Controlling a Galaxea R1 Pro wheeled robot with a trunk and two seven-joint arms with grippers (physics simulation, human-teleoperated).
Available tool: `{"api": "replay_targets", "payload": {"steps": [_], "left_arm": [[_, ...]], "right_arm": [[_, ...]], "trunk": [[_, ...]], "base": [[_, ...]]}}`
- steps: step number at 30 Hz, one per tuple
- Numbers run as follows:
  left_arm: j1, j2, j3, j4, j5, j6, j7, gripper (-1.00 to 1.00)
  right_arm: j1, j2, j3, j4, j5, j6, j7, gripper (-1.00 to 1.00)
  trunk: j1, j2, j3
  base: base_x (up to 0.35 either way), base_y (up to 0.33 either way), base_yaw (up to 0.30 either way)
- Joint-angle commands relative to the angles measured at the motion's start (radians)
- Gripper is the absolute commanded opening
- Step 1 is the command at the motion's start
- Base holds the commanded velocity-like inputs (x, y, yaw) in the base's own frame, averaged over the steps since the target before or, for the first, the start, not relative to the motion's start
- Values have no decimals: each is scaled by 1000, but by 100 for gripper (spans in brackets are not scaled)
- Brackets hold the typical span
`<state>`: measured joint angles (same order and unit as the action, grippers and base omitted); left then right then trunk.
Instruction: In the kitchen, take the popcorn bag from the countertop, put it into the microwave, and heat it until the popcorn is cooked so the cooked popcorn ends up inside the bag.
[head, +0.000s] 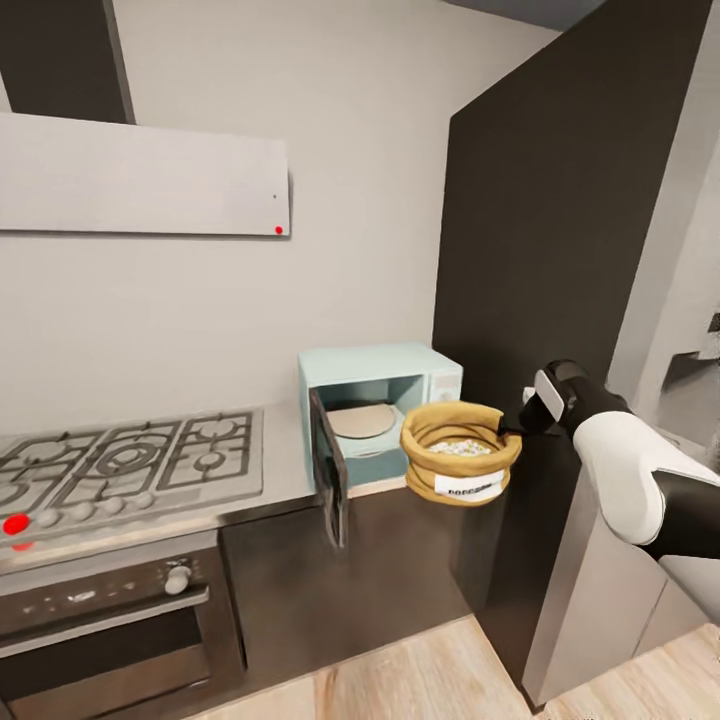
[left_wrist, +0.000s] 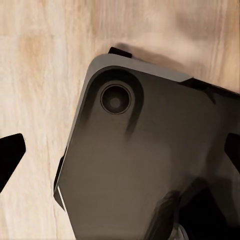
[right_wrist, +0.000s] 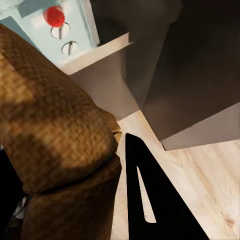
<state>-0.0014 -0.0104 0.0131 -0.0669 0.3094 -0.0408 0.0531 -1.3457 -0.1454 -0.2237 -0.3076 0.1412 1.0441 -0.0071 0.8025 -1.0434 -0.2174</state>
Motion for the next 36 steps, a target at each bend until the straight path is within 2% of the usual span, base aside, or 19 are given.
{"api": "replay_targets", "payload": {"steps": [1, 17, 24, 36], "left_arm": [[0, 0, 1, -1, 4, -2, 2, 100], [0, 0, 1, -1, 2, -2, 2, 100], [0, 0, 1, -1, 3, -2, 2, 100], [0, 0, 1, -1, 4, -2, 2, 100]], "right_arm": [[-1, 1, -9, -1, 6, 3, -1, -100], [-1, 0, -10, -7, 8, 3, -1, -100], [-1, 1, -10, -7, 8, 3, -4, -100], [-1, -1, -9, -8, 8, 3, -4, -100]], "trunk": [[0, -1, -1], [0, -1, -1], [0, -1, -1], [0, -1, -1]], "base": [[122, 293, -104], [113, 250, -7], [17, 23, -12], [0, 0, -180]]}}
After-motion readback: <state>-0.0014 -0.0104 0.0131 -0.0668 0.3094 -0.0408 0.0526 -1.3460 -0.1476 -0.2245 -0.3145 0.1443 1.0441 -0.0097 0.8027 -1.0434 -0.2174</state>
